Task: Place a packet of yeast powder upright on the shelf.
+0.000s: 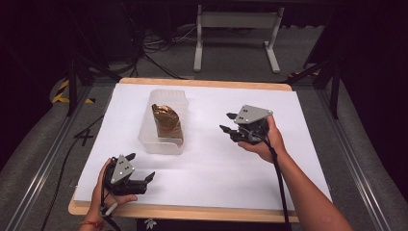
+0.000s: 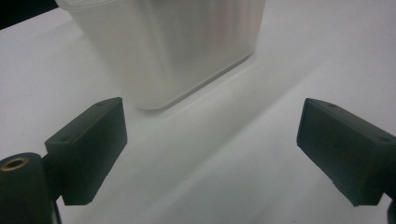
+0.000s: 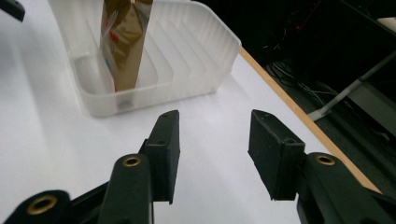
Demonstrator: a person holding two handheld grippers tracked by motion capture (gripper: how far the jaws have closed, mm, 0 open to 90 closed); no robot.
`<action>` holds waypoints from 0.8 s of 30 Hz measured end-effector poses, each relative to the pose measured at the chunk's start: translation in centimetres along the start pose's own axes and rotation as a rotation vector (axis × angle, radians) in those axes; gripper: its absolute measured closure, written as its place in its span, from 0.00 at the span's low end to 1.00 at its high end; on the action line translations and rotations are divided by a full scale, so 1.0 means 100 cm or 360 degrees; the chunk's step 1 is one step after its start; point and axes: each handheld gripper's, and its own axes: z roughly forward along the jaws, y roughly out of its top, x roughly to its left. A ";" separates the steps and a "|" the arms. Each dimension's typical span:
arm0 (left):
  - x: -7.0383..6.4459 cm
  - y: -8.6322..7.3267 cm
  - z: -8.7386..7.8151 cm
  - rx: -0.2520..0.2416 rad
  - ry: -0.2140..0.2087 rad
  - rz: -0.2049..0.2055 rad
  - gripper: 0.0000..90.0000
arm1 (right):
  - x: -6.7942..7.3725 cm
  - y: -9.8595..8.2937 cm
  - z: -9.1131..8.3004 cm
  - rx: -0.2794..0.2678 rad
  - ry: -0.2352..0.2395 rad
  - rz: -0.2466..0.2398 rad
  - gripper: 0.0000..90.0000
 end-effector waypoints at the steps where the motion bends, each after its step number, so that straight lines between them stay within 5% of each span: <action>1: 0.000 0.000 0.000 -0.0001 0.0001 0.0000 0.10 | 0.000 -0.005 -0.003 0.0023 -0.0033 -0.0014 0.58; 24: 0.001 0.001 0.002 -0.0002 0.0000 -0.0005 0.10 | 0.000 -0.095 -0.057 0.0179 -0.0174 0.0097 0.42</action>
